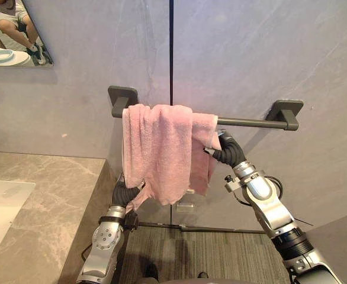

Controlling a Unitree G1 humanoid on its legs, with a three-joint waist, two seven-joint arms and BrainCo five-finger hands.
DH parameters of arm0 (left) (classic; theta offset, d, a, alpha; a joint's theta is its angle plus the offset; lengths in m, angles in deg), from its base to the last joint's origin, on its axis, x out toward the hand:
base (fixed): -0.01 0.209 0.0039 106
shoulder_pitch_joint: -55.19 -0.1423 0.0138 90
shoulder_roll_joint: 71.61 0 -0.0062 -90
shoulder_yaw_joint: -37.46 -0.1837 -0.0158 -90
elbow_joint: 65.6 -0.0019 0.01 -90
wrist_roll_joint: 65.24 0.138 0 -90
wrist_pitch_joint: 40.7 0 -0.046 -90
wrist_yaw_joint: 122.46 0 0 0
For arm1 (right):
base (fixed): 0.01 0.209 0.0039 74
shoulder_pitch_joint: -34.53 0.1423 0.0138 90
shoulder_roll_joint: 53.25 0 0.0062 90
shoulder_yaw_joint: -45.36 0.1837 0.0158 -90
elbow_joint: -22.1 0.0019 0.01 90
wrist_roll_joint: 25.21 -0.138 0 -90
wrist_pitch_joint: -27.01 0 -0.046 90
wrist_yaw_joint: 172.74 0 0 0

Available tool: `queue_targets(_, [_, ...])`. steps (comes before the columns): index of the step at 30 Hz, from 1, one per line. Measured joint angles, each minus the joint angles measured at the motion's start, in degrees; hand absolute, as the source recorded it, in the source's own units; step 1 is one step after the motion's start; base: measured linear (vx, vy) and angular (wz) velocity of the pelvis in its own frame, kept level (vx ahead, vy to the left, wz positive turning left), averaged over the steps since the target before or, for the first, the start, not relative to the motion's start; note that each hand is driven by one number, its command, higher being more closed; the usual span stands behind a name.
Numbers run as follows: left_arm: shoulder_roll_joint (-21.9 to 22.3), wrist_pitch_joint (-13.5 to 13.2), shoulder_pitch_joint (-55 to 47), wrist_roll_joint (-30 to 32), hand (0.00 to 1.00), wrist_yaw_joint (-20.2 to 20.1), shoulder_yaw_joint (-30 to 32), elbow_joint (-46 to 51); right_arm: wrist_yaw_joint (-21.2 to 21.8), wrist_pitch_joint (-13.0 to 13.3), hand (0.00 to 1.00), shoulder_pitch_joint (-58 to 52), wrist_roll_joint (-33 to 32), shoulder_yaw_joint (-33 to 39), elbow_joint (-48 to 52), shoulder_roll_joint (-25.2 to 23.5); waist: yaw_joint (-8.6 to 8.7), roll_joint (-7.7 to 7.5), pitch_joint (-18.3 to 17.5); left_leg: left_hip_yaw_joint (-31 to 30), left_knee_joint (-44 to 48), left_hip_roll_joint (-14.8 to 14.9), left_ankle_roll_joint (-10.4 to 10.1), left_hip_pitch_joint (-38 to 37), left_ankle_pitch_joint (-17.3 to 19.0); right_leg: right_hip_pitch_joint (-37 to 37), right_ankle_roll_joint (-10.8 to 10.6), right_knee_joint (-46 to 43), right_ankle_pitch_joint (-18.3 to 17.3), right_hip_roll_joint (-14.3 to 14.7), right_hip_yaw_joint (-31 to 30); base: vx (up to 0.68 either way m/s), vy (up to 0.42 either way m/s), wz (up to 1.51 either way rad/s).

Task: Organize washtable

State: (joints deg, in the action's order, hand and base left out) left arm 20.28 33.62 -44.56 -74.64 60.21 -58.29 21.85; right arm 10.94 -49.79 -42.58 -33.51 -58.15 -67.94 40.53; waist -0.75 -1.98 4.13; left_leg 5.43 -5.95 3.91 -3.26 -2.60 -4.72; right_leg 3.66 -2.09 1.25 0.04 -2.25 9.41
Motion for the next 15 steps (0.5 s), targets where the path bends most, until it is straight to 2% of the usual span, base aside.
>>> queue_targets(11, [0.57,-0.02,-0.25,-0.13,1.0,0.05,1.87,4.55,-2.65,0.25,1.0,-4.26,-0.07,10.4,2.66,0.02,0.4,0.0,0.0,0.28,0.01,-0.02,0.03,-0.03,-0.03,0.1,-0.1,0.5,0.39,-0.09,-0.18,0.0,0.0,0.0])
queue_targets(15, [2.0,-0.44,-0.25,-0.14,1.0,-0.08,1.87,6.14,-4.08,0.25,1.0,-4.34,-0.23,13.86,2.86,-0.29,1.45,0.02,0.0,0.33,0.01,-0.06,0.03,-0.12,-0.03,0.17,-0.12,0.57,0.43,0.02,-0.25,0.0,0.0,0.0])
